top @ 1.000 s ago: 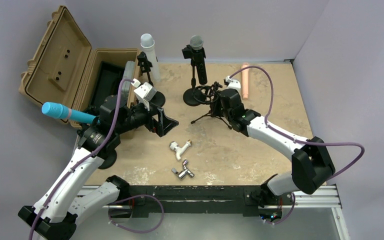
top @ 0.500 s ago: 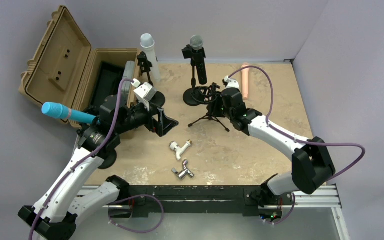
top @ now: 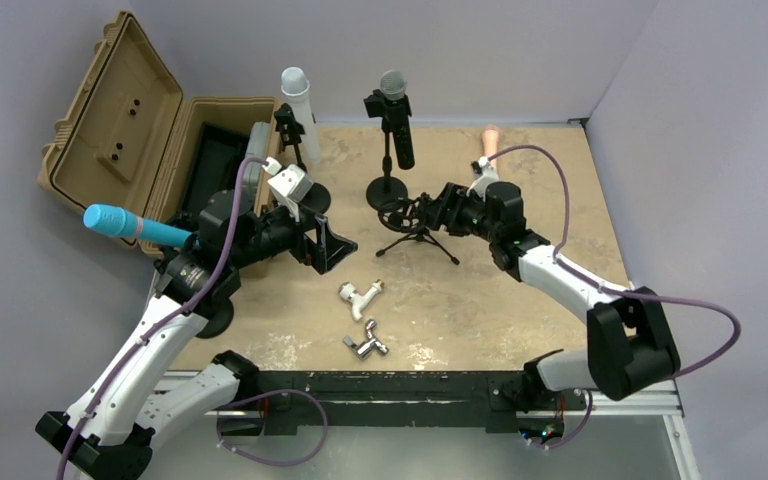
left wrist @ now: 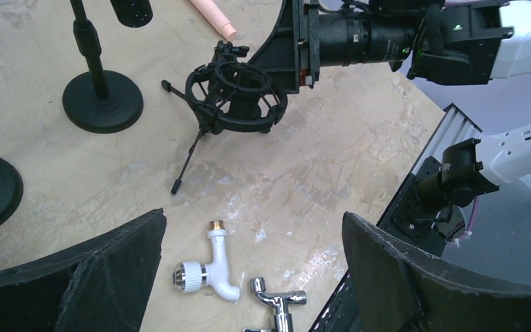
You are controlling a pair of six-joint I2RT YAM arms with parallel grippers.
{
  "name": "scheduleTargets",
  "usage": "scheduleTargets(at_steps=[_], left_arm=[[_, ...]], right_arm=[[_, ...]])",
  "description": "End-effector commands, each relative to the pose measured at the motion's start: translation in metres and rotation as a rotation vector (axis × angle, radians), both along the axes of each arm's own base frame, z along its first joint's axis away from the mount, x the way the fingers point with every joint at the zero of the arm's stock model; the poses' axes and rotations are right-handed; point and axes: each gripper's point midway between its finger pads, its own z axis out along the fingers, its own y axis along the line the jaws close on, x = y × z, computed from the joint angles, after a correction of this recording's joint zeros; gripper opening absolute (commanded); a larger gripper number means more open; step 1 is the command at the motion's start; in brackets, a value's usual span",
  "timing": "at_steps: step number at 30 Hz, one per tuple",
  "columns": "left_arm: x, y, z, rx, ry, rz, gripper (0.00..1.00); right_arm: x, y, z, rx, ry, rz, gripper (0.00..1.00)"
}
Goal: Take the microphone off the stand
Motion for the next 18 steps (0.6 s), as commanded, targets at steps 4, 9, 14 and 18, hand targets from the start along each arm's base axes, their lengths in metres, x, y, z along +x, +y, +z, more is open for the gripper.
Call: scheduleTargets(at_steps=[4, 9, 14, 18], left_arm=[[0.002, -0.001, 0.019, -0.007, -0.057, -0.002, 0.95], [0.001, -0.002, 0.02, -0.009, -0.057, -0.007, 0.95], [-0.001, -0.004, 0.022, -0.02, -0.053, -0.022, 0.95], [-0.001, -0.004, 0.02, -0.017, -0.051, -0.02, 0.95]], right_arm=[[-0.015, 0.031, 0.016, 0.201, -0.006, 0.198, 0.6], [-0.009, 0.005, 0.003, 0.071, -0.027, 0.072, 0.64], [-0.005, -0.014, 0.009, -0.004, -0.087, -0.011, 0.64], [0.009, -0.038, -0.01, -0.11, -0.078, -0.136, 0.55]])
